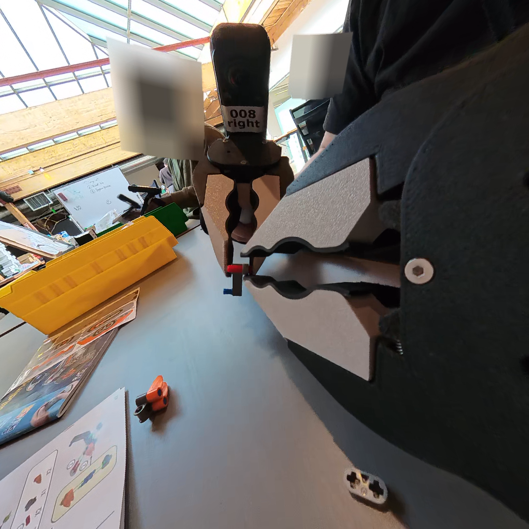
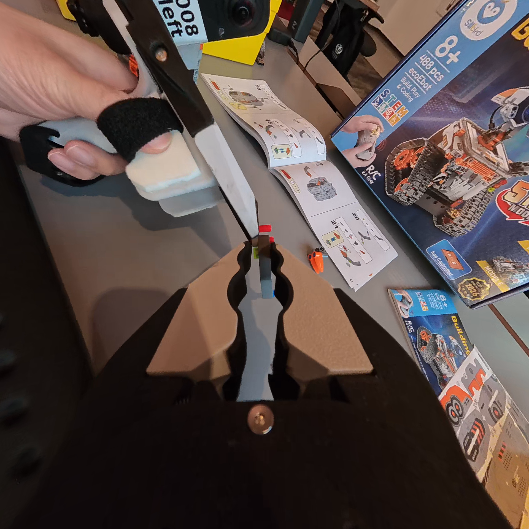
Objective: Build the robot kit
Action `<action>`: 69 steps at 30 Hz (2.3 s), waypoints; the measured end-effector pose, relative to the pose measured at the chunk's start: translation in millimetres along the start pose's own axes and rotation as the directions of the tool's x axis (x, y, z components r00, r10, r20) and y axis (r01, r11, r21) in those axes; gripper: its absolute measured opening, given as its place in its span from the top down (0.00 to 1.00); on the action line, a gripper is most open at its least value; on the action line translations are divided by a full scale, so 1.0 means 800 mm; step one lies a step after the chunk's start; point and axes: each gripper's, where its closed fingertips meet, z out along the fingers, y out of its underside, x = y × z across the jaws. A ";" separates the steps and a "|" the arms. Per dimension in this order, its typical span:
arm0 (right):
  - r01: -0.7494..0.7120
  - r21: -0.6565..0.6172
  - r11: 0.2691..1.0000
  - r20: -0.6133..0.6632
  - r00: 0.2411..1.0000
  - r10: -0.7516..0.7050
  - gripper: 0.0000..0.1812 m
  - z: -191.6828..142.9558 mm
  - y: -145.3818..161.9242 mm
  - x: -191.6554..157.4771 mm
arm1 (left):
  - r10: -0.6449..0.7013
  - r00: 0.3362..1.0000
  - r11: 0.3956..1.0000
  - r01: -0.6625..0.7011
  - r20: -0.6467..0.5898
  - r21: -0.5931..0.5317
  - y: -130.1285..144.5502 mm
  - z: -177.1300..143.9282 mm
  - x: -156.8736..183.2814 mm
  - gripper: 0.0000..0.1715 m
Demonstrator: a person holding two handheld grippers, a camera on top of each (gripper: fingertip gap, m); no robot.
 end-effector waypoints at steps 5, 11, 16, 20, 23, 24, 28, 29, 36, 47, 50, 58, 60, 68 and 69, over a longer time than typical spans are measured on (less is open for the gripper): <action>0.014 0.001 1.000 0.005 1.000 -0.014 0.93 -0.002 0.001 -0.004 | -0.006 1.000 1.000 0.006 -0.005 -0.011 0.004 -0.001 0.000 0.97; 0.023 0.008 1.000 0.008 1.000 -0.023 0.94 -0.002 0.001 -0.004 | -0.026 0.999 1.000 0.026 -0.023 -0.013 0.004 0.000 0.000 0.97; 0.027 0.020 0.999 0.010 1.000 -0.027 0.94 -0.003 0.001 -0.004 | -0.031 0.999 0.999 0.030 -0.034 -0.015 0.004 0.000 0.001 0.97; 0.031 0.036 0.999 0.011 0.999 -0.031 0.94 -0.004 -0.001 -0.004 | -0.040 0.998 0.999 0.039 -0.049 -0.018 0.005 0.000 0.003 0.96; 0.050 0.033 0.998 0.006 0.999 -0.050 0.94 -0.003 -0.001 -0.005 | -0.009 1.000 0.999 0.008 -0.028 -0.031 0.006 0.000 0.003 0.97; 0.057 0.032 0.998 0.001 0.998 -0.057 0.94 -0.003 -0.001 -0.005 | -0.007 1.000 0.999 0.006 -0.024 -0.033 0.006 0.000 0.002 0.97; 0.082 0.031 0.996 -0.011 0.997 -0.081 0.94 -0.003 -0.002 -0.006 | -0.043 0.998 0.999 0.042 -0.044 -0.020 0.006 -0.002 0.003 0.97; 0.081 0.028 0.996 -0.009 0.997 -0.081 0.94 -0.002 -0.002 -0.006 | -0.047 0.998 0.999 0.046 -0.044 -0.019 0.006 -0.002 0.002 0.97; 0.085 0.039 0.996 -0.014 0.996 -0.084 0.94 -0.004 -0.003 -0.005 | -0.024 0.999 1.000 0.024 -0.046 -0.018 0.006 0.000 0.004 0.97; 0.105 0.051 0.993 -0.014 0.994 -0.104 0.94 -0.003 -0.004 -0.006 | 0.008 1.000 1.000 -0.009 -0.022 -0.025 0.007 -0.002 0.004 0.97; 0.105 0.043 0.994 -0.015 0.994 -0.105 0.94 -0.003 -0.002 -0.005 | 0.019 0.999 0.999 -0.020 -0.040 -0.025 0.006 -0.001 0.009 0.91; 0.120 0.043 0.992 -0.016 0.993 -0.120 0.94 -0.002 -0.003 -0.006 | 0.019 1.000 0.999 -0.020 -0.025 -0.030 0.007 -0.002 0.006 0.92; 0.127 0.038 0.991 -0.017 0.992 -0.127 0.94 -0.001 -0.002 -0.007 | 0.025 1.000 0.999 -0.025 -0.013 -0.035 0.008 -0.002 0.005 0.93; 0.142 0.028 0.989 -0.033 0.989 -0.141 0.94 -0.002 0.000 -0.005 | 0.073 0.997 0.995 -0.070 0.040 -0.066 0.014 -0.001 -0.001 0.98; 0.140 0.029 0.990 -0.030 0.990 -0.140 0.94 -0.002 0.000 -0.006 | 0.075 0.996 0.995 -0.073 0.042 -0.067 0.015 -0.001 -0.001 0.98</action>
